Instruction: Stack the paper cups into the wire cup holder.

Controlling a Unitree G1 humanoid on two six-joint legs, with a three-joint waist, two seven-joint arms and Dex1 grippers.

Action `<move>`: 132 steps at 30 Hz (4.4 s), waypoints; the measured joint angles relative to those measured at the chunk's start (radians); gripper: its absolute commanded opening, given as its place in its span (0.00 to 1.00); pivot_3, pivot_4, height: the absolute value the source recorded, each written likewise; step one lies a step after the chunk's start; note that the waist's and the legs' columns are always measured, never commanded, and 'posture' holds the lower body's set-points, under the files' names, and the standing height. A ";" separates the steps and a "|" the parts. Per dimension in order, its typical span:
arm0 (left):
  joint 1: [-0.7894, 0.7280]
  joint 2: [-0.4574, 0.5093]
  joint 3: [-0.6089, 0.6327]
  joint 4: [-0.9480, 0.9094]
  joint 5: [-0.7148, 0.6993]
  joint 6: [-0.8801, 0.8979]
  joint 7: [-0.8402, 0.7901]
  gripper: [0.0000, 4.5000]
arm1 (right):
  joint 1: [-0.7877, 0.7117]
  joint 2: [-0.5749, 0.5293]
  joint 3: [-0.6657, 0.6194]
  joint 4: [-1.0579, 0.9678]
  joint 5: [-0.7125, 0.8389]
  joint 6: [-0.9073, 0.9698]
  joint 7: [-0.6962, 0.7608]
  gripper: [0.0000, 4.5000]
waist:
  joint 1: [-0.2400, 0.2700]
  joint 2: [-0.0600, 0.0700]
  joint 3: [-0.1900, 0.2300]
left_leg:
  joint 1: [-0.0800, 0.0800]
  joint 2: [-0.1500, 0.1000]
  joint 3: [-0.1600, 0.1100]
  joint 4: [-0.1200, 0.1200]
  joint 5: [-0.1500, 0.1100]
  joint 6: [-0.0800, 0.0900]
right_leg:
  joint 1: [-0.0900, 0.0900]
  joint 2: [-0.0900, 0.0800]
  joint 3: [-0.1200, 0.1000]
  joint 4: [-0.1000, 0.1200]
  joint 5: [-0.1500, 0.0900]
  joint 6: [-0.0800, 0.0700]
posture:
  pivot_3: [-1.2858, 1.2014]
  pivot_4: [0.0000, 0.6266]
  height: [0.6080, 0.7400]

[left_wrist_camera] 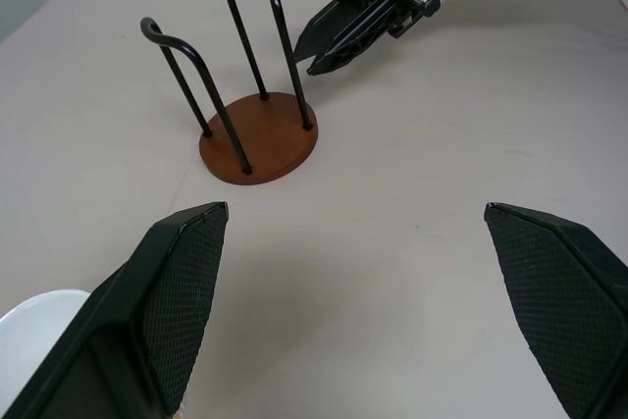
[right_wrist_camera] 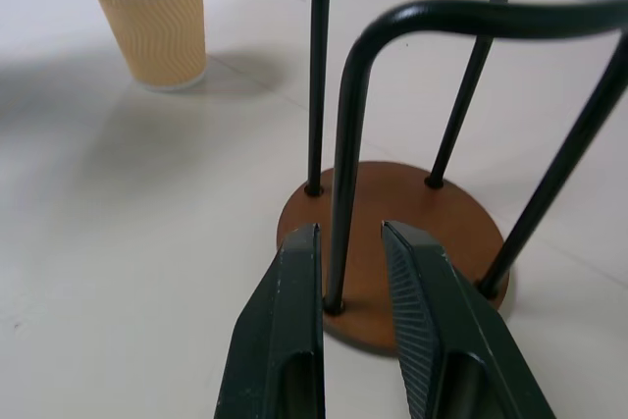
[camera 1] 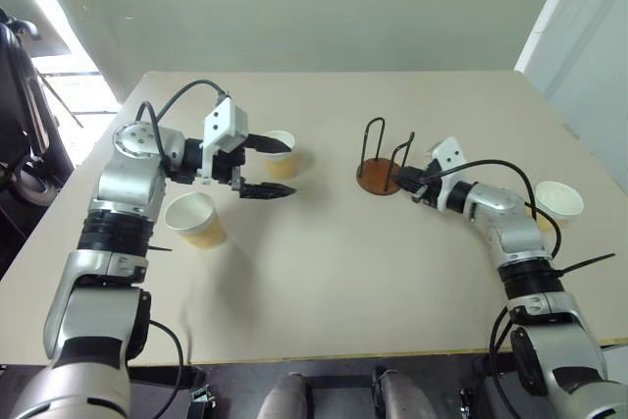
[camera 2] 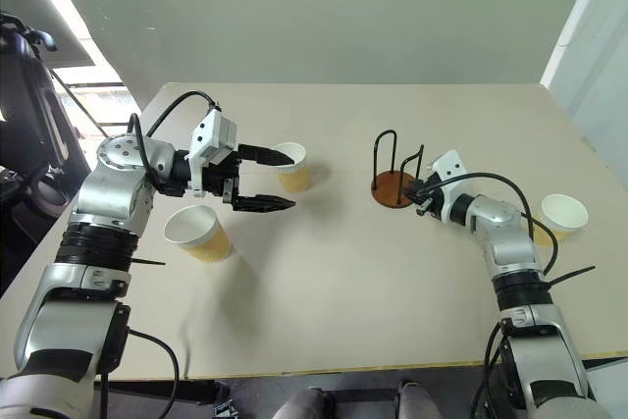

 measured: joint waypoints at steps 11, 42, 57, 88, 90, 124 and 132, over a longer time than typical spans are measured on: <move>0.000 0.001 0.000 0.000 0.000 0.000 0.002 1.00 | -0.045 0.038 0.003 0.066 -0.018 -0.037 0.000 0.20 | 0.000 0.000 0.000 | 0.000 0.000 0.000 0.000 0.000 0.000 | -0.001 0.000 0.000 0.000 0.000 0.000 | 0.52 0.24 1.00; -0.017 -0.006 -0.002 0.048 0.024 -0.015 -0.019 1.00 | -0.073 -0.030 0.082 0.039 -0.003 -0.006 0.323 0.01 | 0.000 0.000 0.000 | -0.001 0.000 0.000 0.000 0.000 -0.001 | -0.002 0.000 0.000 0.001 0.000 -0.001 | 0.52 0.24 1.00; -0.028 -0.013 -0.002 0.050 0.042 -0.016 -0.041 1.00 | -0.101 -0.043 0.124 -0.046 0.060 0.139 0.523 0.01 | -0.001 0.000 0.000 | -0.002 0.000 0.000 0.000 0.000 -0.001 | -0.002 0.001 0.000 0.001 -0.001 -0.002 | 0.52 0.24 1.00; -0.046 -0.016 -0.007 0.059 0.045 -0.016 -0.042 1.00 | -0.116 -0.053 0.219 0.009 0.001 0.018 0.584 0.24 | -0.001 0.000 0.000 | -0.001 0.000 0.000 0.000 0.001 0.000 | -0.002 0.001 0.000 0.003 0.000 -0.003 | 0.52 0.24 1.00; -0.046 -0.016 -0.007 0.059 0.045 -0.016 -0.042 1.00 | -0.116 -0.053 0.219 0.018 0.000 0.024 0.585 0.40 | -0.001 0.000 0.000 | -0.001 0.000 0.000 0.000 0.001 0.000 | -0.002 0.001 0.000 0.003 0.000 -0.003 | 0.52 0.24 1.00; -0.250 -0.008 -0.079 0.468 0.290 -0.400 -0.017 1.00 | -0.259 -0.279 0.160 -0.119 -0.005 0.028 0.627 0.46 | -0.005 0.000 0.000 | -0.002 0.000 0.000 0.000 0.002 0.000 | -0.003 0.001 0.000 0.002 0.000 -0.003 | 0.52 0.24 1.00; -0.354 -0.006 -0.157 0.598 0.447 -0.580 0.091 1.00 | -0.293 -0.279 0.154 -0.116 0.004 0.025 0.624 0.46 | -0.006 0.000 0.000 | -0.005 0.000 0.000 0.000 0.001 0.000 | -0.005 0.000 0.000 0.000 -0.001 -0.003 | 0.52 0.24 1.00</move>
